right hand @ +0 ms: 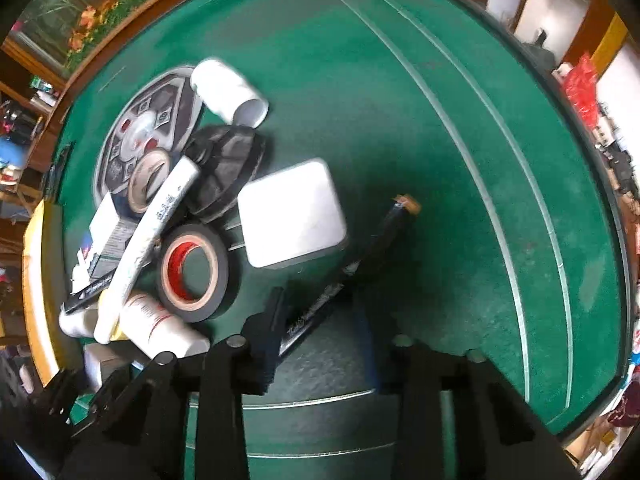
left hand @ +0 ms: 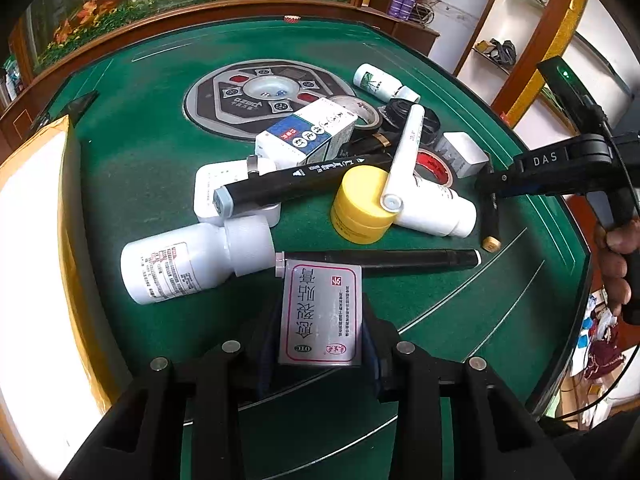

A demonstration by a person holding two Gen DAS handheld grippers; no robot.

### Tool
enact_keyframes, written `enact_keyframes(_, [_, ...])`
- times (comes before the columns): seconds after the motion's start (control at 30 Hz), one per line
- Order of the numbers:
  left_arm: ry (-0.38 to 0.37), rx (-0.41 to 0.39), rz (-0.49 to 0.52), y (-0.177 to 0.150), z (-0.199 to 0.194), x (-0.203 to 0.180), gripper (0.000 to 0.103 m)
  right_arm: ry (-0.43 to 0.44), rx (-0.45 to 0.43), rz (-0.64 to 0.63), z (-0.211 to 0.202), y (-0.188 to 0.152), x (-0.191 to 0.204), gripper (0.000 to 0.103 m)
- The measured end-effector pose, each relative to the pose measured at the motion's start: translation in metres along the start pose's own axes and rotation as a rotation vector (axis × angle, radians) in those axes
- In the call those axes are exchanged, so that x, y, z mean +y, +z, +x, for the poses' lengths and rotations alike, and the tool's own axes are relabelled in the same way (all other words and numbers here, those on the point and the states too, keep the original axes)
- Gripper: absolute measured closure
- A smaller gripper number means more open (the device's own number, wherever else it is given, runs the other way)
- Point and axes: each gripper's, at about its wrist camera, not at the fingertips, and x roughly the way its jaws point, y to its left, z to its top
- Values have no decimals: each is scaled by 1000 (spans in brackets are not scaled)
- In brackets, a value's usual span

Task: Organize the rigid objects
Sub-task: 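Close the right gripper on the black marker and lift it, then lower the medicine box into the white tray with the left gripper while the right lays the marker there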

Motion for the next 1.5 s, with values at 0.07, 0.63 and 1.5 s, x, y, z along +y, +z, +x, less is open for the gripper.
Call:
enact_keyframes(0.07, [-6,-9,0,-1,0,1,65,-3,1,-14,-3,-2,-3,81])
enact_keyframes(0.63, [24,-65,-39,4,-16,-1,67,40,-20,-151,-22,-26,-28,86])
enact_keyframes(1.5, [189,-250,-294,-35,-111,89,66,503,-59,-466,-69,-44,155,87])
